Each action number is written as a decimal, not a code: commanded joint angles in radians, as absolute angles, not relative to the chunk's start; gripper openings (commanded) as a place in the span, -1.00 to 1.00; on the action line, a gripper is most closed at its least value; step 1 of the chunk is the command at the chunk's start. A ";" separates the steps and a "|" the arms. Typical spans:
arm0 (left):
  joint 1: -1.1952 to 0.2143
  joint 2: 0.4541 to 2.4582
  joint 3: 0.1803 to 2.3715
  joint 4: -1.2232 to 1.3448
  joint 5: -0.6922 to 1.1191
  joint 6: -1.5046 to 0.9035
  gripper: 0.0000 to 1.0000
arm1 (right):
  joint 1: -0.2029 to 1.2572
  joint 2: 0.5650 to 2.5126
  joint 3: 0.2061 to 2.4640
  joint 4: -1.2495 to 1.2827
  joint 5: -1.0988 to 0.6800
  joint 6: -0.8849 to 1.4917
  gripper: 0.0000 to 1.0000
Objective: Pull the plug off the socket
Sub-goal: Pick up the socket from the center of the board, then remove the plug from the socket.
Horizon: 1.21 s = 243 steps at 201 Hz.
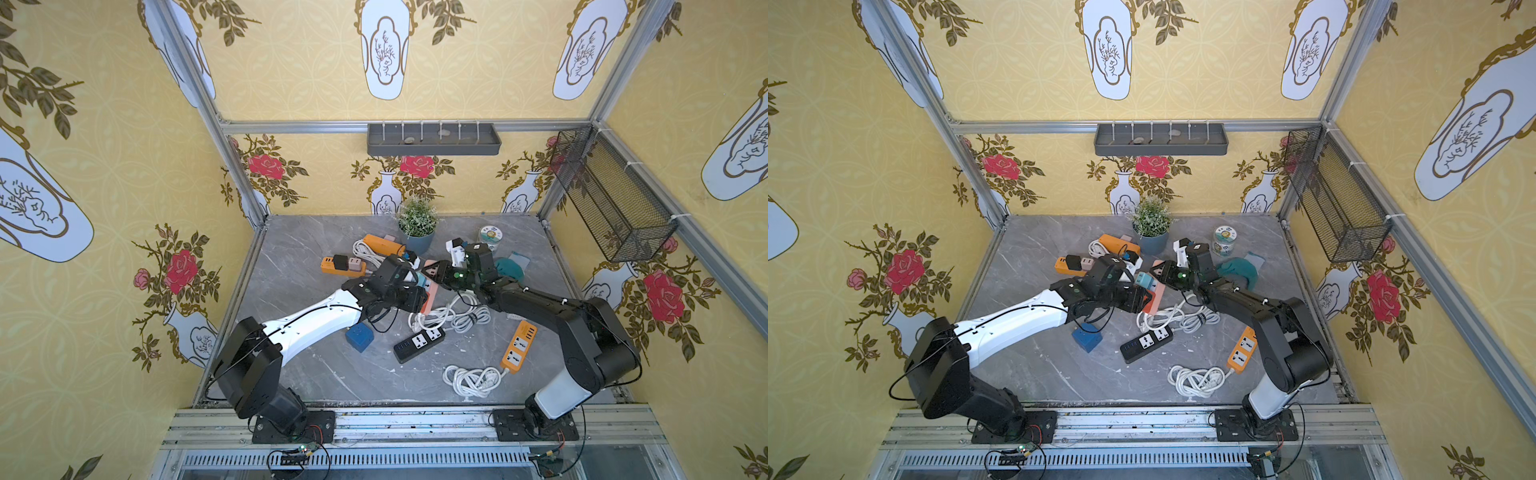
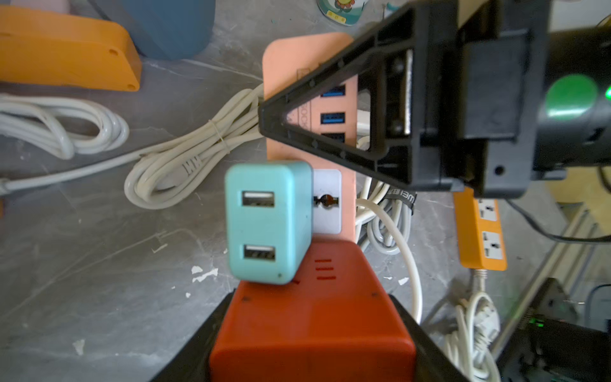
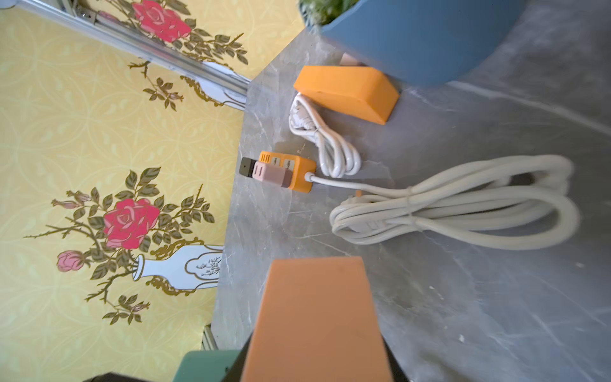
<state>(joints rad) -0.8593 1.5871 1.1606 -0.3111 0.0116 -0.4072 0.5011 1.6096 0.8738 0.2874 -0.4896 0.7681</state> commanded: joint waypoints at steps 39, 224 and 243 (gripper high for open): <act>-0.790 1.490 1.111 -0.344 0.264 -0.544 -0.42 | 0.474 1.507 0.848 0.241 -0.433 0.747 -0.71; -0.870 1.409 1.200 -0.380 0.175 -0.563 -0.44 | 0.412 1.381 0.832 0.157 -0.352 0.662 -0.76; -0.906 1.364 1.131 -0.399 0.067 -0.502 -0.41 | 0.392 1.355 0.810 0.195 -0.395 0.666 -0.76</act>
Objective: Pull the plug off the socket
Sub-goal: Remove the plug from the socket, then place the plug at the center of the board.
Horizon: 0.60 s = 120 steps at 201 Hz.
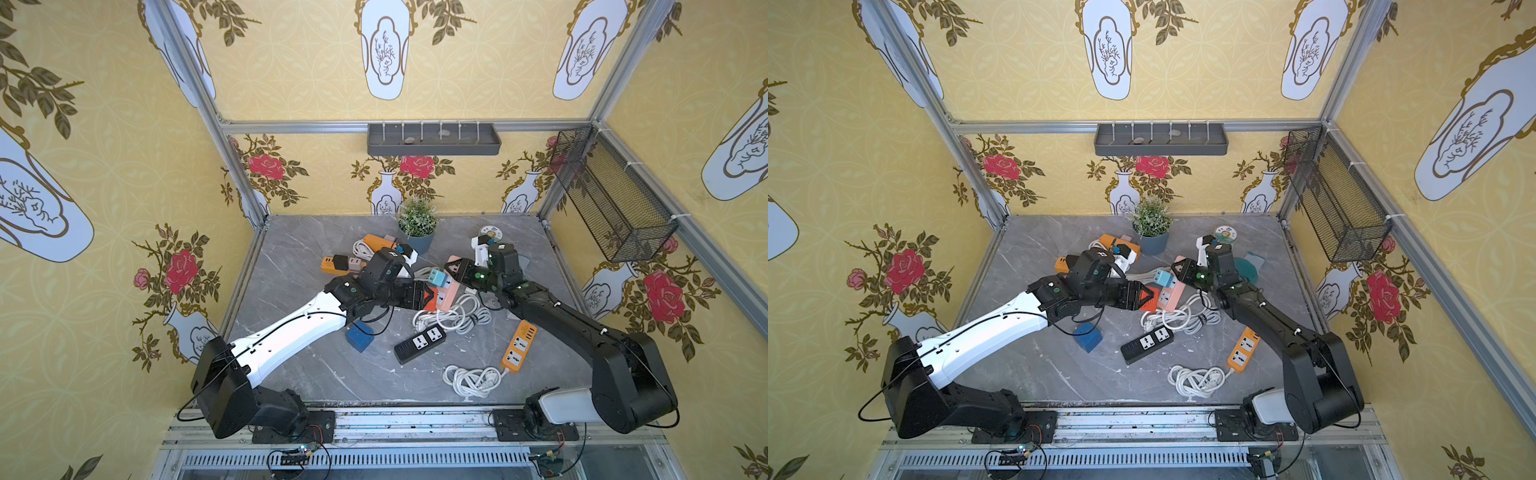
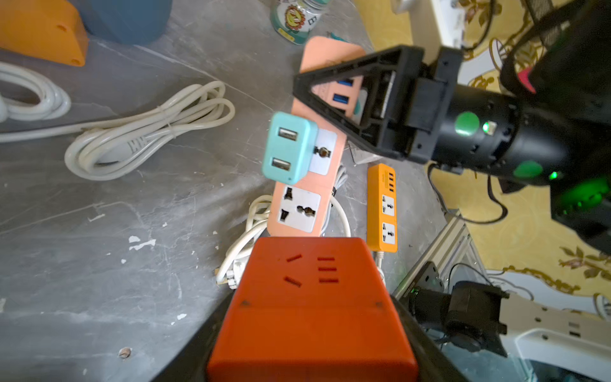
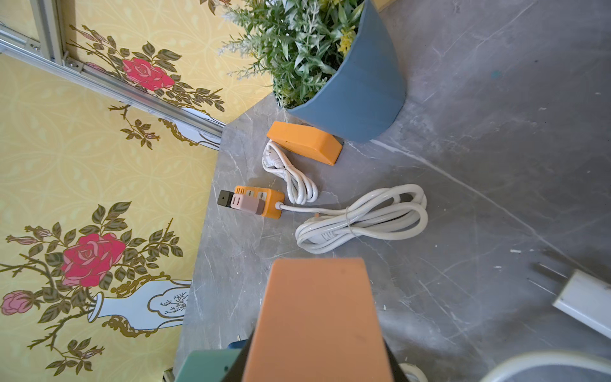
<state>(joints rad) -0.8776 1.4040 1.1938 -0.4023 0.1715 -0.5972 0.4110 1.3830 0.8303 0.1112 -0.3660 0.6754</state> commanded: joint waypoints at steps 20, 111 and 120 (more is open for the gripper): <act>-0.811 1.272 0.894 -0.251 0.134 -0.667 -0.42 | 0.356 1.315 0.766 0.263 -0.453 0.686 -0.75; -0.711 1.664 1.126 -0.570 0.089 -0.806 -0.28 | 0.300 1.328 0.684 0.387 -0.580 0.766 -0.71; -0.708 1.700 1.145 -0.566 0.093 -0.800 -0.20 | 0.299 1.329 0.680 0.384 -0.584 0.769 -0.71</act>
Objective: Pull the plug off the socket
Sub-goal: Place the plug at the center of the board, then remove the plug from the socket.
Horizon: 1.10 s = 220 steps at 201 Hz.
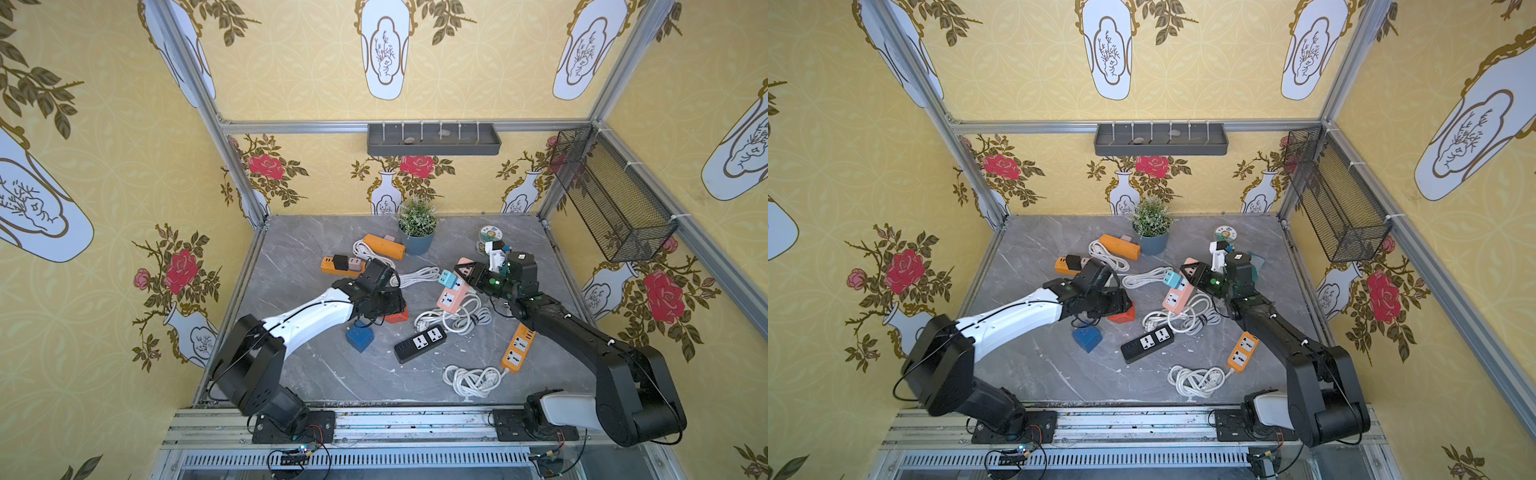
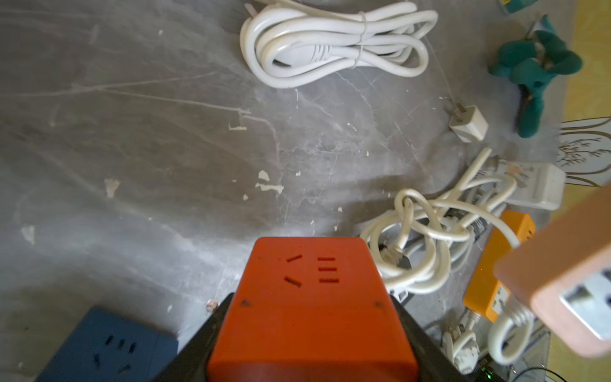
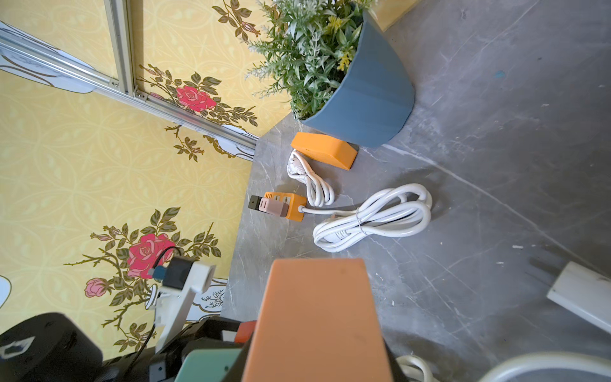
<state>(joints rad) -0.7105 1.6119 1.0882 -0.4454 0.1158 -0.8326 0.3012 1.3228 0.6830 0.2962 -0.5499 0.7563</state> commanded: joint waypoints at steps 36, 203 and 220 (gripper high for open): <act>-0.703 1.749 1.177 -0.548 0.080 -0.792 0.22 | 0.299 1.333 0.670 0.384 -0.606 0.776 -0.70; -0.699 1.338 0.951 0.243 0.501 -0.807 0.58 | 0.335 1.439 0.696 0.434 -0.712 0.794 -0.67; -0.731 1.421 1.080 0.028 0.439 -0.730 0.57 | 0.343 1.448 0.710 0.416 -0.712 0.783 -0.67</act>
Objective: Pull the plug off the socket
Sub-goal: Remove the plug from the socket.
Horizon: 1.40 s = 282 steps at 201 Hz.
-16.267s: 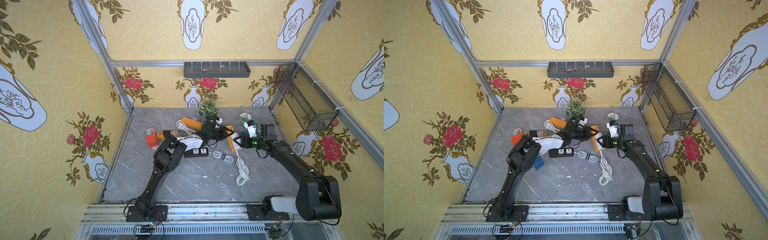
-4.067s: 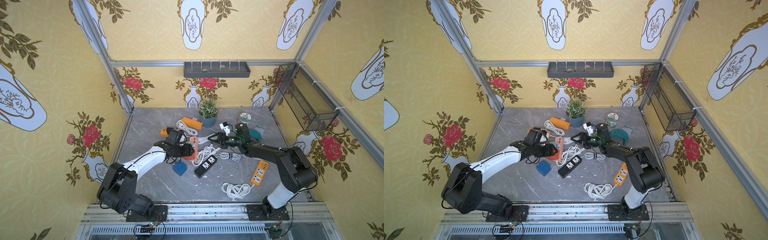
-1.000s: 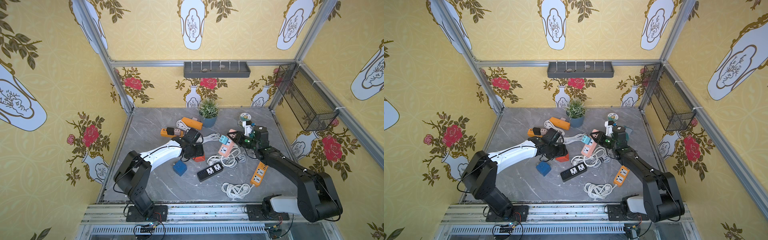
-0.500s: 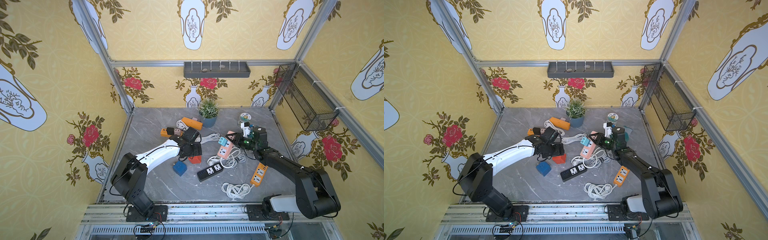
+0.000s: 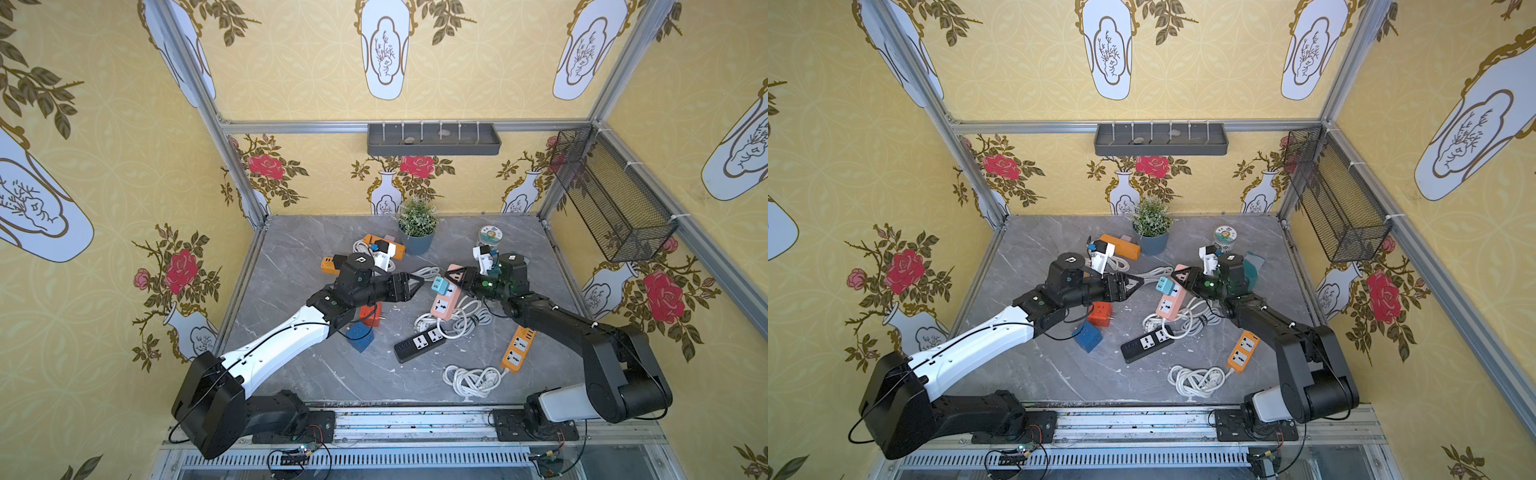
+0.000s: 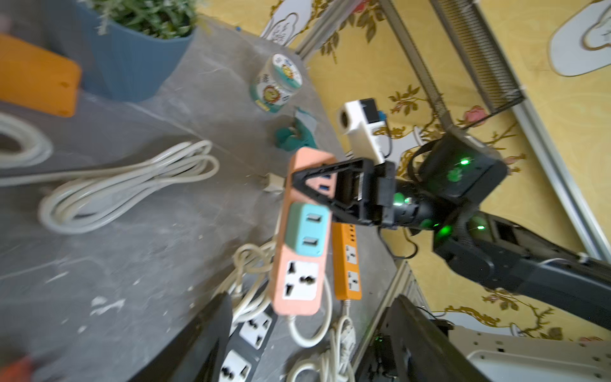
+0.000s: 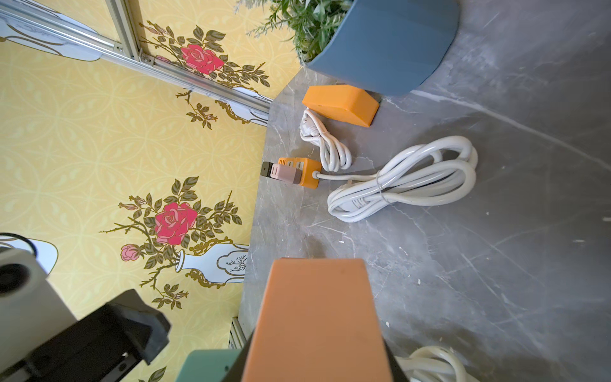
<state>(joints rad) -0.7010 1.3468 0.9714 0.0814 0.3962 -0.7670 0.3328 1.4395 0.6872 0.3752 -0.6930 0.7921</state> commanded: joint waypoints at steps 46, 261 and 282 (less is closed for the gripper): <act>-0.862 1.676 1.467 -0.575 0.084 -0.411 0.61 | 0.350 1.452 0.724 0.399 -0.720 0.777 -0.67; -0.797 1.747 1.419 -0.342 0.332 -0.473 -0.68 | 0.322 1.478 0.746 0.323 -0.712 0.771 -0.69; -0.867 1.712 1.406 -0.385 0.185 -0.288 -0.76 | 0.291 1.492 0.734 0.312 -0.718 0.784 -0.70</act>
<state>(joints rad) -0.8104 1.7470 1.4227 -0.3477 0.2737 -0.4843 0.3256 1.4776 0.7391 0.3248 -0.7616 0.7704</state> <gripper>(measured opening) 0.313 0.356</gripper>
